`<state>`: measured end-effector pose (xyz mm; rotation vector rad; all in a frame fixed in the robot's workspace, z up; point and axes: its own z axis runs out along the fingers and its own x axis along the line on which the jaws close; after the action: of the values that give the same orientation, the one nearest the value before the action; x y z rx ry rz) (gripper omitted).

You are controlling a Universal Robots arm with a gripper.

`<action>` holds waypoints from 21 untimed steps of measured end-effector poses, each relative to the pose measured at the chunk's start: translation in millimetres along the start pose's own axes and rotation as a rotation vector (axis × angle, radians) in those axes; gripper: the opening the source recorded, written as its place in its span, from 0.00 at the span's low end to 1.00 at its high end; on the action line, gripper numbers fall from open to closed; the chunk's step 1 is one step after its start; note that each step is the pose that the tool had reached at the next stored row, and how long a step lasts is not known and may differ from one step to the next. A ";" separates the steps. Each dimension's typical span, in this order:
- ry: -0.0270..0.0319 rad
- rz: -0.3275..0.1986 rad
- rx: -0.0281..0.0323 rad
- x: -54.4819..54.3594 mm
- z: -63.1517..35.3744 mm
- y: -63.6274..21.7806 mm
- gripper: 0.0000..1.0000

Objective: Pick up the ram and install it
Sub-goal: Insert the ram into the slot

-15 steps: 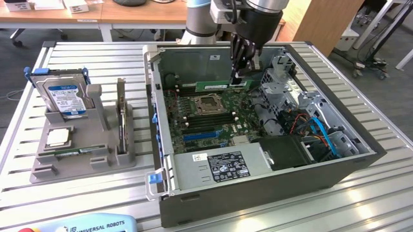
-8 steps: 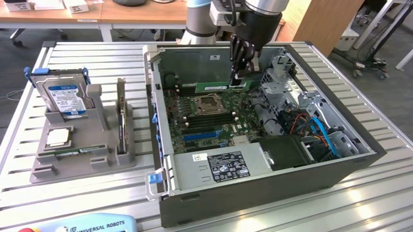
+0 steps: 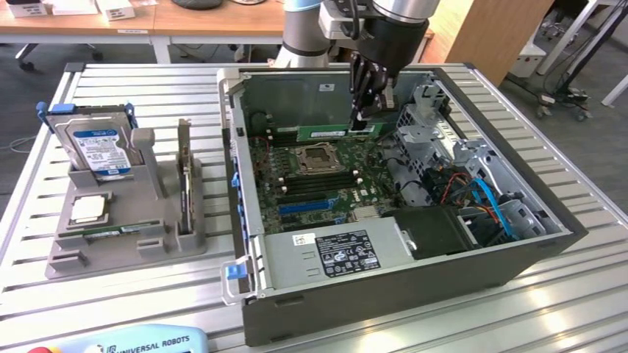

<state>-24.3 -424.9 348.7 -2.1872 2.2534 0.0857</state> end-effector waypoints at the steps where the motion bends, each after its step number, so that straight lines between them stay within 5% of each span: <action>1: 0.0001 0.000 0.0000 0.0 0.1 0.0 0.11; 21: -0.0001 0.000 0.0015 0.7 18.5 -0.7 0.11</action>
<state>-24.3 -424.9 330.2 -2.1866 2.2525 0.0841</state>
